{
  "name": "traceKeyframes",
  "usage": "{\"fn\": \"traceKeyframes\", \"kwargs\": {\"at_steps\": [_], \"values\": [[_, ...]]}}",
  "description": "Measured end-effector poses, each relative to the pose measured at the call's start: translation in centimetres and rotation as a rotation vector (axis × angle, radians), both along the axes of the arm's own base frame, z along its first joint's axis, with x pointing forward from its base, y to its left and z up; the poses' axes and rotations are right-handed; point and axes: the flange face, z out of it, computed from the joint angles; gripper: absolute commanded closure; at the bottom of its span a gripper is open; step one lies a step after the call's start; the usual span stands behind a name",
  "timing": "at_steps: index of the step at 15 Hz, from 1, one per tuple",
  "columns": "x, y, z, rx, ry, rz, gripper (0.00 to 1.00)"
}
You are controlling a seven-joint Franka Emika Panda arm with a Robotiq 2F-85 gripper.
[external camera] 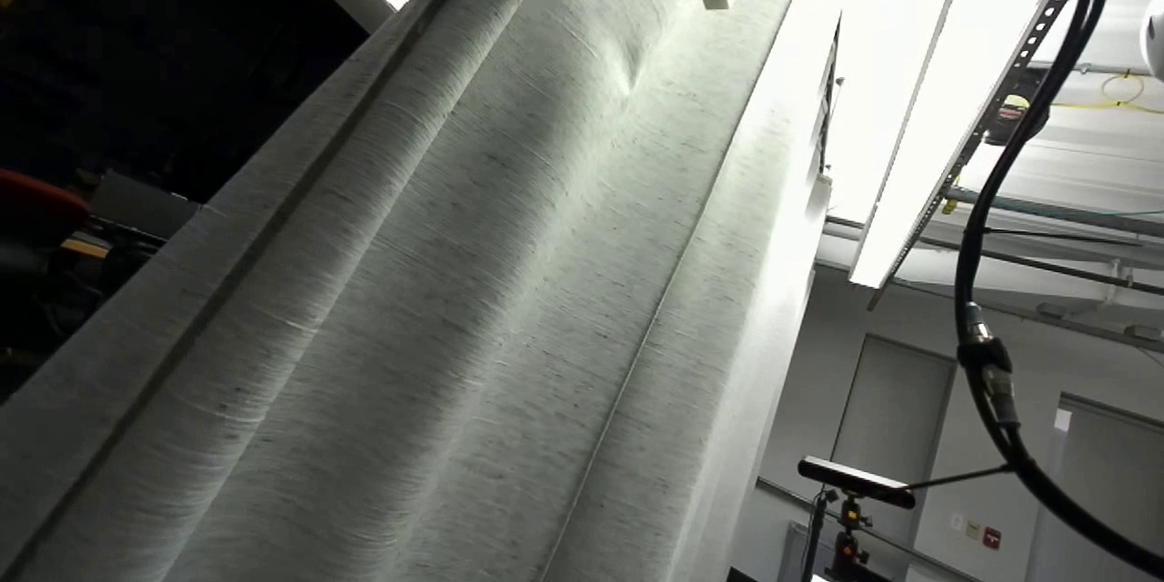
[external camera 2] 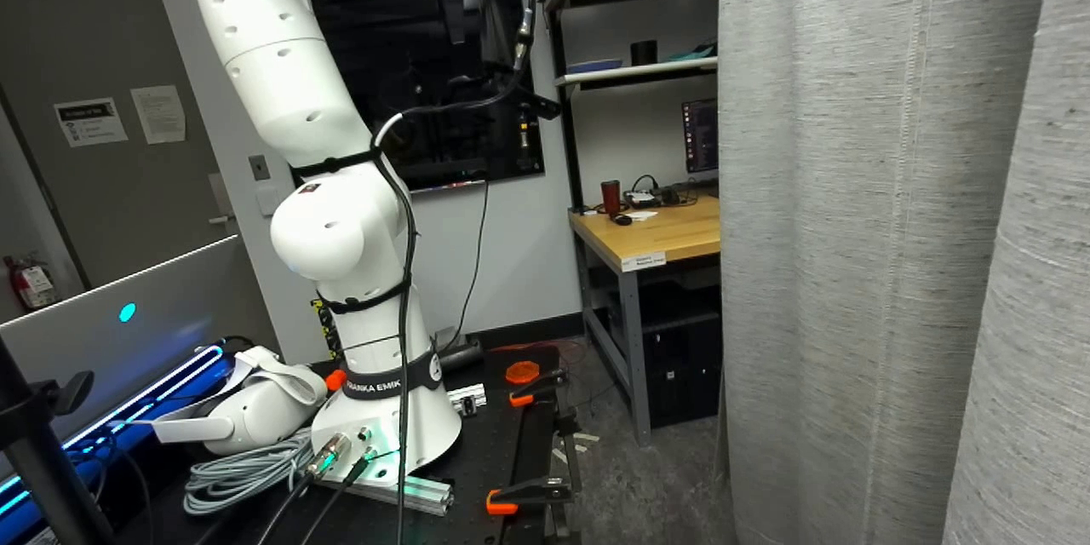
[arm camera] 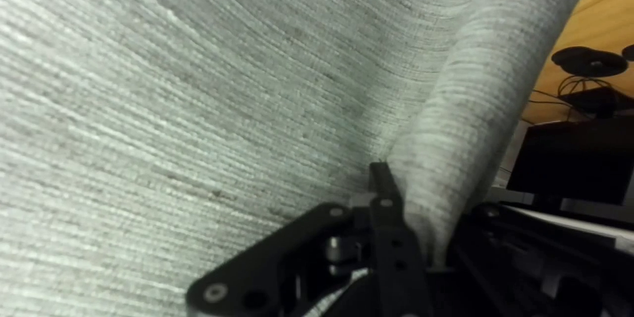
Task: Pull the curtain to the left
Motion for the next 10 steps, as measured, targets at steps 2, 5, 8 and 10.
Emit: {"fn": "traceKeyframes", "kwargs": {"at_steps": [2,5,8,10], "values": [[-0.5,1.3,-0.3,-0.004,0.003,0.025,1.0],[-1.3,2.2,-0.1,-0.007,-0.003,0.044,1.0],[-1.6,2.8,-0.1,-0.016,-0.008,0.054,1.0],[-1.8,3.2,-0.1,-0.019,-0.009,0.061,1.0]]}}
